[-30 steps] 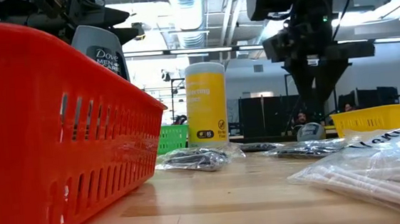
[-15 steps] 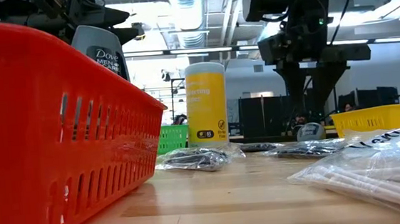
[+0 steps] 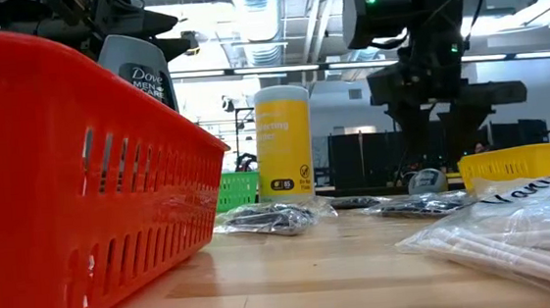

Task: Pick & Place Travel size toiletries
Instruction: Put the gray deodorant into the red bin

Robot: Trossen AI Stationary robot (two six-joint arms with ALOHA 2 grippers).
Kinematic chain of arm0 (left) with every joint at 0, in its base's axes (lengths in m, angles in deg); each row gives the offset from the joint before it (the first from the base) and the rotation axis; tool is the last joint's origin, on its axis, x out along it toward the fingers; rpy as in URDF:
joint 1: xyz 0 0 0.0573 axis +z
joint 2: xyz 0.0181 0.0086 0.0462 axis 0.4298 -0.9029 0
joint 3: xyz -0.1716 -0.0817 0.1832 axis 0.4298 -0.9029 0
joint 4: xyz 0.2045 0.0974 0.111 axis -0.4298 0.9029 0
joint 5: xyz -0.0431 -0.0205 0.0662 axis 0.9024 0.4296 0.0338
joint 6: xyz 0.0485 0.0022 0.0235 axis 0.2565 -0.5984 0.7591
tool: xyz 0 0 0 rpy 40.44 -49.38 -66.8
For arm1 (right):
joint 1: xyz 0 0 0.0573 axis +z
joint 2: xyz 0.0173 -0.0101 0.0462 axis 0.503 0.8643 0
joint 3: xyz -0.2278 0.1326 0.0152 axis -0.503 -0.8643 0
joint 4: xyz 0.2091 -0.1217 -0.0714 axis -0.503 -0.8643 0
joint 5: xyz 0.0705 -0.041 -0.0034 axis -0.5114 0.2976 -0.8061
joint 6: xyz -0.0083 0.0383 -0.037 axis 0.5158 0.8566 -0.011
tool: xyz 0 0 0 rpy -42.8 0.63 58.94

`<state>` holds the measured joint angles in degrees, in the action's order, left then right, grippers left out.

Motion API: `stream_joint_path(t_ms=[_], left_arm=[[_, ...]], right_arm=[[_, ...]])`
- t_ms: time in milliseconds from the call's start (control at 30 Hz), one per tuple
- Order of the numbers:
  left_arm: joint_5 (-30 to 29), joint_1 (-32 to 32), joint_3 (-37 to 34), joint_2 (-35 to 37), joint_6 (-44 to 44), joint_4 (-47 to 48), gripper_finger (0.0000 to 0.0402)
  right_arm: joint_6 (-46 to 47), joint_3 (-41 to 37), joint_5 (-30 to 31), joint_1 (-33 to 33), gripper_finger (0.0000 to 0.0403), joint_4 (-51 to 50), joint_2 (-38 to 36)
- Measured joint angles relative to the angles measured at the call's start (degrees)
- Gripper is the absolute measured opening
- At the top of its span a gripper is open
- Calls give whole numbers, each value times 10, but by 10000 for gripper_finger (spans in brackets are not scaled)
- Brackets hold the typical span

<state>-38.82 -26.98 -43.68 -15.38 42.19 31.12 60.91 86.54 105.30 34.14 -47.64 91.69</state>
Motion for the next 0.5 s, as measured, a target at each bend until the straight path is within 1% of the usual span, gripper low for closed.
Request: stream_joint_path(t_ms=[500], left_arm=[[0,0,0,0,0,0,172]], right_arm=[[-51,-1,2,0,245,16,0]])
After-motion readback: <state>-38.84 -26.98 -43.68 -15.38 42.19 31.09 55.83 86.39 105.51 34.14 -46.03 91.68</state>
